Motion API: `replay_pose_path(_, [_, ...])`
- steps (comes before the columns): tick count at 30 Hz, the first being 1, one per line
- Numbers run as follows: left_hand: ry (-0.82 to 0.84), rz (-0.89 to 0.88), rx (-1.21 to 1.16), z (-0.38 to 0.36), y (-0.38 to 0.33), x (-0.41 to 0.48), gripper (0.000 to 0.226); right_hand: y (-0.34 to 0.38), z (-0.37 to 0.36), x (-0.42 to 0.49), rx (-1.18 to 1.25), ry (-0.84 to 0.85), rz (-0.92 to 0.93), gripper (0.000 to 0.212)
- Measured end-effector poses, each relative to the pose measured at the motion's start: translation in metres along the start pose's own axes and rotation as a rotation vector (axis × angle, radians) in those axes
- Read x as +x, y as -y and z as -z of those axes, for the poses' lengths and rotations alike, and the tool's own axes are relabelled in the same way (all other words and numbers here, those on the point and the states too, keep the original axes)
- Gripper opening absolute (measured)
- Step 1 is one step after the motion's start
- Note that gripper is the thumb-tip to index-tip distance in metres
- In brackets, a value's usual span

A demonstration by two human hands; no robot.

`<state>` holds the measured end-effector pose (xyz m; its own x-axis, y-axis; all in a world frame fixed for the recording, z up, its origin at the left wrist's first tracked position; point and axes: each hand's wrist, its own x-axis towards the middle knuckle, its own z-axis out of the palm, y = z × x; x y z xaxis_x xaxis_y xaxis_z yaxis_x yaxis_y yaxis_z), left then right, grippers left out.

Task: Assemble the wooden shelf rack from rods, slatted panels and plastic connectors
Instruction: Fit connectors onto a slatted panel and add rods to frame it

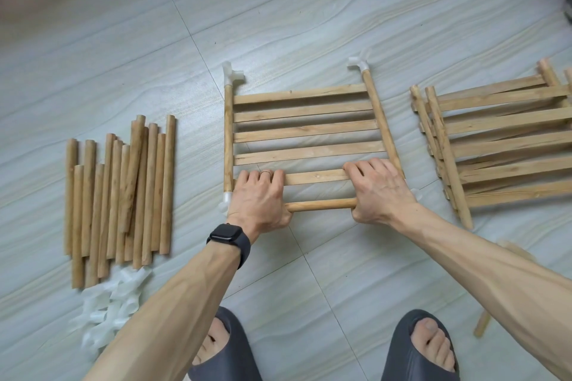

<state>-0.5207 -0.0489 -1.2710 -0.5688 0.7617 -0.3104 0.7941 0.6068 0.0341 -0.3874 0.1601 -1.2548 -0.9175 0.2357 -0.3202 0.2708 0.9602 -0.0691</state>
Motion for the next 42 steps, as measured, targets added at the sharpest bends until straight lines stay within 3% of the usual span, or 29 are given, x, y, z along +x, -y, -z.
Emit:
replay_pose_path(6, [-0.035, -0.022, 0.037, 0.007, 0.003, 0.006, 0.052, -0.001, 0.006, 0.003, -0.021, -0.039, -0.003, 0.052])
replay_pose_path(11, [-0.121, -0.049, 0.052, 0.002, 0.011, 0.003, 0.058, 0.011, -0.012, -0.01, -0.038, -0.05, 0.017, 0.081])
replay_pose_path(15, [-0.079, 0.004, 0.149, 0.004, 0.012, 0.002, 0.066, 0.003, -0.011, 0.002, -0.007, -0.075, -0.051, 0.059])
replay_pose_path(21, [-0.004, 0.073, 0.198, 0.017, 0.021, 0.009, 0.034, 0.002, -0.004, 0.012, 0.007, -0.013, -0.05, 0.049])
replay_pose_path(26, [-0.038, 0.005, 0.211, 0.028, 0.017, 0.018, 0.014, -0.01, 0.013, 0.019, -0.042, 0.02, -0.034, 0.043])
replay_pose_path(37, [-0.084, -0.03, 0.233, 0.055, 0.025, 0.032, 0.013, -0.021, 0.036, 0.034, -0.054, 0.012, 0.018, 0.034])
replay_pose_path(42, [0.066, 0.106, 0.188, 0.032, 0.009, 0.017, 0.029, -0.02, 0.015, 0.029, -0.104, 0.037, 0.025, 0.042])
